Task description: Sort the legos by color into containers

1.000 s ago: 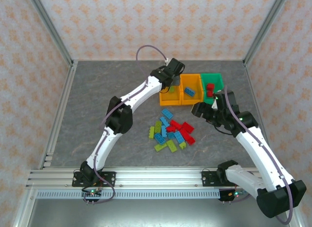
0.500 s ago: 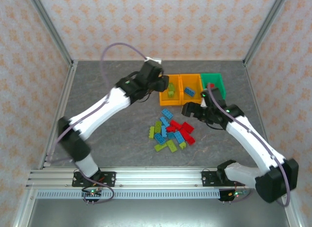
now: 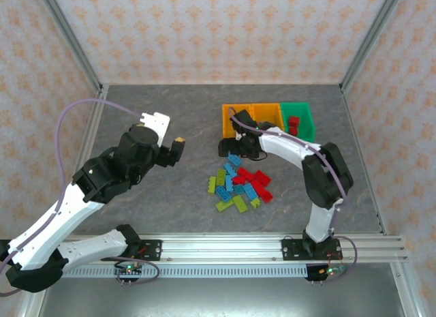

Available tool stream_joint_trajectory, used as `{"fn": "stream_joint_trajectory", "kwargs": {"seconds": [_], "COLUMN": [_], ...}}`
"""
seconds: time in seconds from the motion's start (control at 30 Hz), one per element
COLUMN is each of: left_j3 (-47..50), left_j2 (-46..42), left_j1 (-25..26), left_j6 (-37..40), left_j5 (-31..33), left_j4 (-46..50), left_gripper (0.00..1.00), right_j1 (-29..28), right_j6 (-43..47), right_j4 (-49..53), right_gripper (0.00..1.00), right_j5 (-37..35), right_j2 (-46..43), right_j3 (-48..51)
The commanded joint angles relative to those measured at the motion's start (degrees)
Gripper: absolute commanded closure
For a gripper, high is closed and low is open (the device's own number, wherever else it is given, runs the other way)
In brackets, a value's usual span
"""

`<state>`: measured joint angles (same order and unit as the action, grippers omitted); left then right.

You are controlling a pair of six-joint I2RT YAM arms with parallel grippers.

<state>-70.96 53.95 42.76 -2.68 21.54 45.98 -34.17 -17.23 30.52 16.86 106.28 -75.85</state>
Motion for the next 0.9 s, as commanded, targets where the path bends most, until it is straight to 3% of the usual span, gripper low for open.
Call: {"fn": "stream_joint_trajectory", "kwargs": {"seconds": [0.0, 0.23, 0.43, 0.6, 0.87], "left_j3": [4.55, 7.73, 9.35, 9.43, 10.93], "left_j2": [-1.53, -2.69, -2.39, -1.83, -3.49], "left_j1": [-0.43, -3.91, -5.27, -6.40, -6.46], "left_j6": [3.55, 4.26, 4.00, 4.25, 6.72], "left_j5": [7.41, 1.45, 0.22, -1.76, -9.54], "left_j4": [-0.79, -2.36, -2.88, -3.30, -4.49], "left_gripper": [0.02, 0.00, 0.00, 0.00, 0.00], "right_j1": [-1.06, -1.78, -1.77, -1.83, -1.78], "right_j6": [0.79, 1.22, 0.08, -0.87, -0.26], "right_j4": [0.48, 2.87, 3.84, 3.71, 0.76], "right_gripper": [0.06, 0.20, 0.44, 0.59, 0.74], "right_j5": [-4.52, -8.24, -11.64, -13.46, -16.96], "right_j2": [3.41, 8.51, 8.42, 5.43, -5.68], "right_j3": [-3.18, -5.14, -3.27, 0.38, 7.43]}}
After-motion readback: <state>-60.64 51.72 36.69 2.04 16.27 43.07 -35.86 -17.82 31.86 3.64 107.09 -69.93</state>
